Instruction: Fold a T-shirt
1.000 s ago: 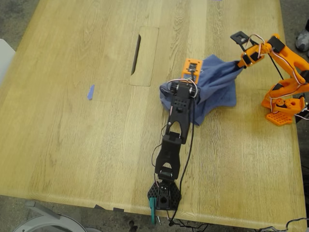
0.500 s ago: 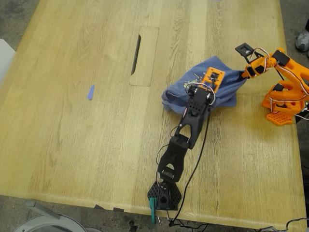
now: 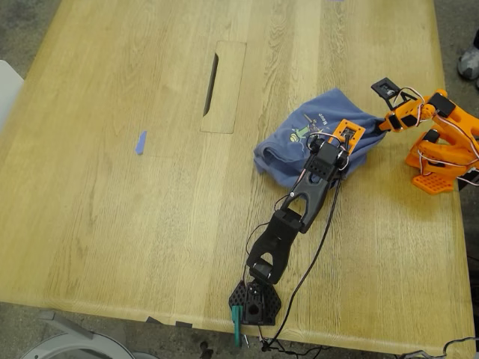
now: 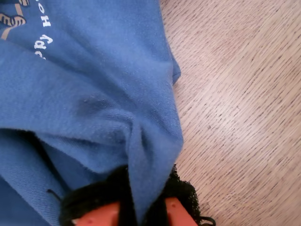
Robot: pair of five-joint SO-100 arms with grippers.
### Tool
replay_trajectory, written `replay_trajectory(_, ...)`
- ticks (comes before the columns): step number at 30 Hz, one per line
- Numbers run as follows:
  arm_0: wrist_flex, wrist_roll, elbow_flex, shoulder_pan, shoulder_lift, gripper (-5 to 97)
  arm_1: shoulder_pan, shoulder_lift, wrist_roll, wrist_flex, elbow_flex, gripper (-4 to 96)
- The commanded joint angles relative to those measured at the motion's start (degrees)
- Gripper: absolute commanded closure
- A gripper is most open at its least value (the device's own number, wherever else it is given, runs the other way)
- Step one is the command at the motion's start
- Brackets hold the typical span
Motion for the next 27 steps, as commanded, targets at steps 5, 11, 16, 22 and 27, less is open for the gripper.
replay_trajectory(5,2.8,-6.9,0.8,0.0,2.5,51,1.5,0.6,-0.4,0.9,-1.1,67.3)
replay_trajectory(11,2.8,-12.4,0.7,2.0,3.3,39,1.7,1.1,-0.4,2.5,-2.5,61.0)
replay_trajectory(16,2.8,-15.7,0.9,3.7,4.6,27,2.5,3.1,0.4,1.2,-2.2,58.6)
replay_trajectory(22,2.8,-14.2,-3.8,2.9,4.8,27,8.4,1.8,-0.5,-0.6,-6.7,58.5)
replay_trajectory(27,2.8,-12.4,-7.6,2.0,4.7,27,9.9,2.3,-0.6,-0.1,-9.6,59.3)
